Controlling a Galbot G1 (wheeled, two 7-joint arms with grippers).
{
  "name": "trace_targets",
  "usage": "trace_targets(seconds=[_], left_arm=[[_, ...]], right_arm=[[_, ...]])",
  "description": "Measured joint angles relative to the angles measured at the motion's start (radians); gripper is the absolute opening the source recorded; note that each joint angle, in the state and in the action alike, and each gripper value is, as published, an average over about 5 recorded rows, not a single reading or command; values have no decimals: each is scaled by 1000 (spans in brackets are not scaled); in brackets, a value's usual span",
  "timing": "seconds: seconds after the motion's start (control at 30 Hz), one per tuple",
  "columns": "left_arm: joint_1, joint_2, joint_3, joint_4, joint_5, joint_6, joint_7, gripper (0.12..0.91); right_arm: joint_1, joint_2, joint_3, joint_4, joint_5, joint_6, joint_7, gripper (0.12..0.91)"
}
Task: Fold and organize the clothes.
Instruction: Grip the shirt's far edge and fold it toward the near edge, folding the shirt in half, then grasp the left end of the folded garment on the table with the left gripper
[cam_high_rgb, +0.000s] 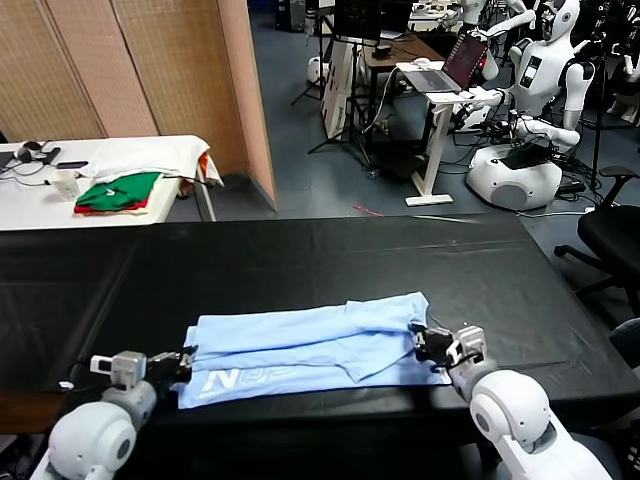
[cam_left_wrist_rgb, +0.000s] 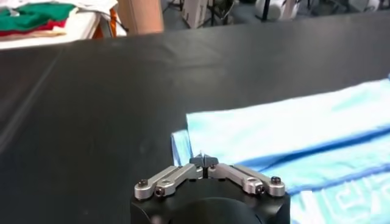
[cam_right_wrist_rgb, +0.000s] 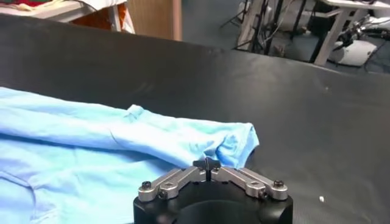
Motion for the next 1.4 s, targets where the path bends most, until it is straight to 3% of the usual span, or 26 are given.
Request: trace_targets(seconds=[0.1,0.2,0.33,0.4,0.8,1.0,1.13,1.4], left_arm=[[23,-6,-21,-32,-3,0,-5,787],[30,-15,-40,-58,-26,-16,-24,886],[1,-35,-42,-62,-102,-53,-76,905],[-25,-45,-35,-51,-125,-68,-84,906],[-130,-68,16,86,-169,-87,-71,907],[-155,-69,23,127,-183,-86,-69,896],[-154,-68,24,144,-184,-86,-60,758],[-169,-84,23,183,-226,-88,-54,264]], right_arm=[[23,23,15,-26,4,0,30,888],[57,45,10,-71,-14,12,55,904],[109,64,-26,-143,-35,46,62,907],[136,74,-48,-178,-40,55,62,907],[265,127,-136,-341,-66,76,66,899],[282,140,-148,-372,-77,78,65,781],[276,146,-149,-373,-87,79,63,607],[256,156,-140,-362,-100,84,63,448]])
